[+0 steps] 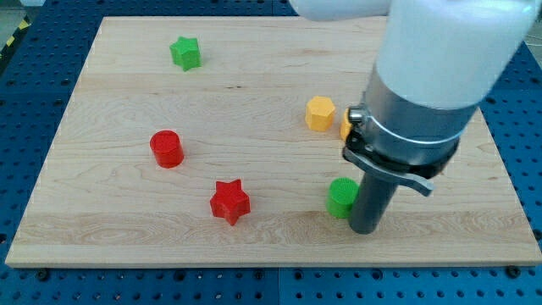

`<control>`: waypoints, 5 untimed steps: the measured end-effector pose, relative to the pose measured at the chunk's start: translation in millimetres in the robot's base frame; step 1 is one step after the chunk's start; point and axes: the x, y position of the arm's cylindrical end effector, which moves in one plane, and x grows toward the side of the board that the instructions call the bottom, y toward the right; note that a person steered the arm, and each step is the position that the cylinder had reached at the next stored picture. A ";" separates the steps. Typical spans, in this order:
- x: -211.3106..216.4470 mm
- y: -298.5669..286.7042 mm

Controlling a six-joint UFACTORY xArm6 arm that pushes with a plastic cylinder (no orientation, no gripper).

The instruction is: Place the green circle parallel left to the yellow hexagon

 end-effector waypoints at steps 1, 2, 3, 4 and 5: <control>-2.4 -4.0; -2.4 -4.0; -11.7 -9.2; -17.3 -9.6; -19.5 -9.6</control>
